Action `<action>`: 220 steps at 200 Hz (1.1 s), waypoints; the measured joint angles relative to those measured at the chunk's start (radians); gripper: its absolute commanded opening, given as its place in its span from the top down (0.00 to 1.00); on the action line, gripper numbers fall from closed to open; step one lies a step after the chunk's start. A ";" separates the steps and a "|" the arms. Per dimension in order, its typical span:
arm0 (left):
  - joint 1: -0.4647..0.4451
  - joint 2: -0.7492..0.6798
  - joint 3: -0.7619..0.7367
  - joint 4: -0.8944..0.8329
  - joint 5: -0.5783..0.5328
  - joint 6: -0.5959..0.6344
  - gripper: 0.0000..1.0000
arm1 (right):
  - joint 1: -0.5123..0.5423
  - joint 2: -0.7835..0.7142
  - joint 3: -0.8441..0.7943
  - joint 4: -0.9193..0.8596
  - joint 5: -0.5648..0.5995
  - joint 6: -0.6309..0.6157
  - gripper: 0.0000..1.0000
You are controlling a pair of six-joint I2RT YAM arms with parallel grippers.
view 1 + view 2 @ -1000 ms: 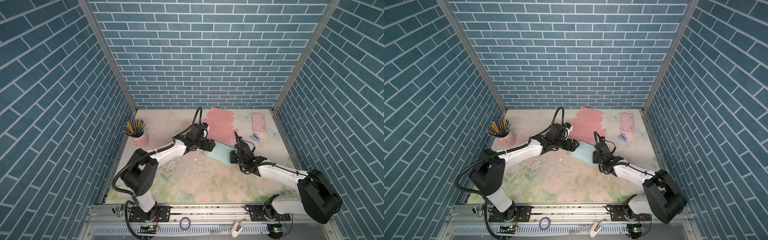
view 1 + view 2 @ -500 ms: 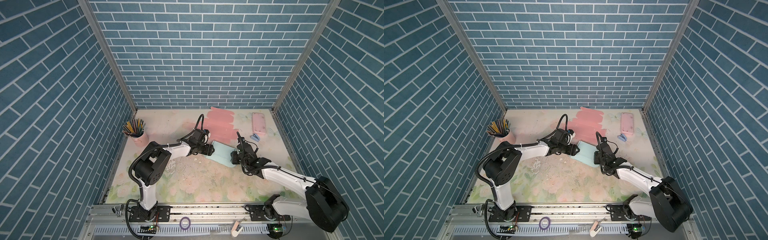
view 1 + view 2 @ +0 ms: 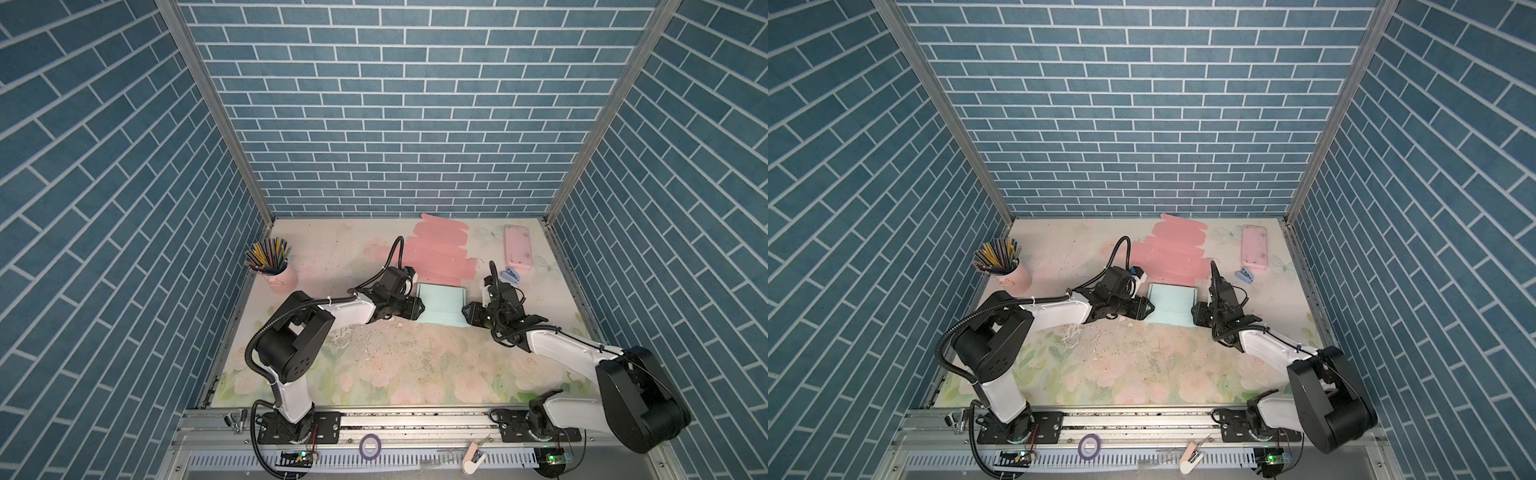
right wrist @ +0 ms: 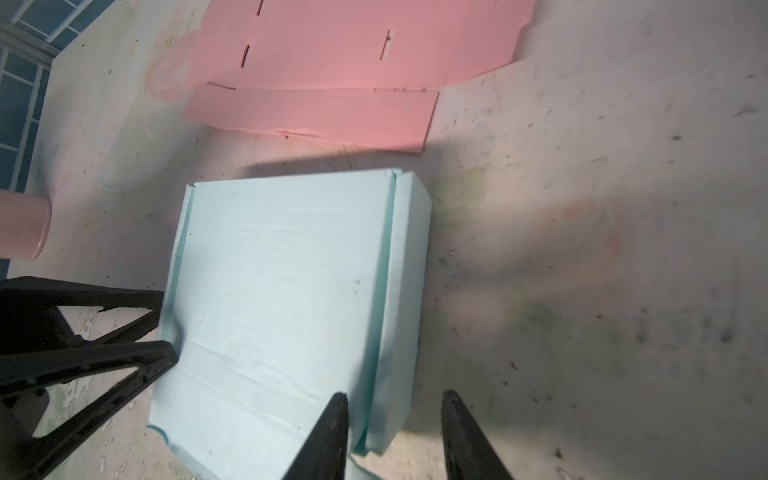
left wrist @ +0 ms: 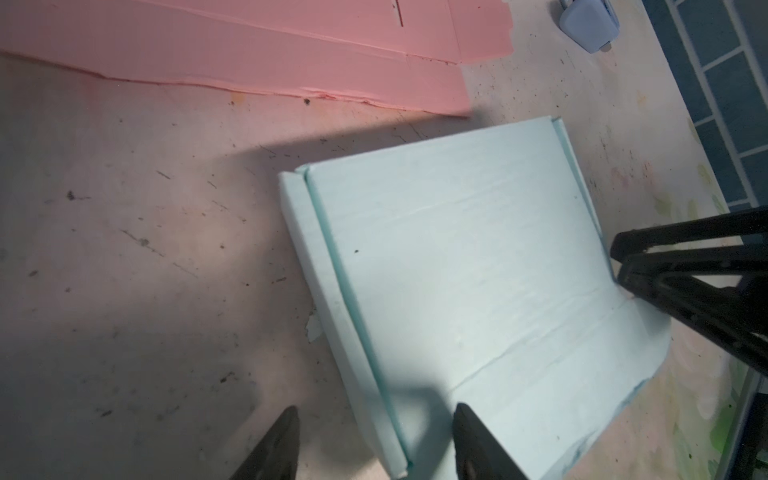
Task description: Fold the paper box
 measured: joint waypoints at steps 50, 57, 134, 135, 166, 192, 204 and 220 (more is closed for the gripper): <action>-0.010 -0.015 -0.018 0.016 -0.002 -0.010 0.47 | -0.004 0.109 0.080 0.046 -0.081 -0.007 0.67; -0.011 -0.015 -0.018 0.015 -0.003 -0.010 0.48 | -0.004 0.114 0.081 0.050 -0.085 -0.008 0.67; -0.010 -0.032 -0.020 -0.005 -0.008 -0.011 0.39 | -0.004 0.095 0.084 -0.014 -0.051 -0.065 0.68; -0.010 -0.034 -0.020 -0.005 -0.009 -0.010 0.39 | -0.004 0.093 0.084 -0.016 -0.051 -0.065 0.68; -0.010 -0.169 -0.062 -0.052 -0.043 0.007 0.35 | 0.007 -0.013 0.102 -0.113 -0.005 -0.106 0.65; -0.017 -0.273 -0.101 -0.072 -0.065 0.011 0.34 | 0.039 -0.105 0.131 -0.169 0.030 -0.124 0.65; -0.027 -0.292 -0.122 -0.073 -0.068 0.009 0.33 | 0.062 -0.131 0.131 -0.193 0.046 -0.125 0.64; -0.042 -0.290 -0.148 -0.073 -0.067 0.003 0.32 | 0.098 -0.146 0.127 -0.225 0.069 -0.124 0.64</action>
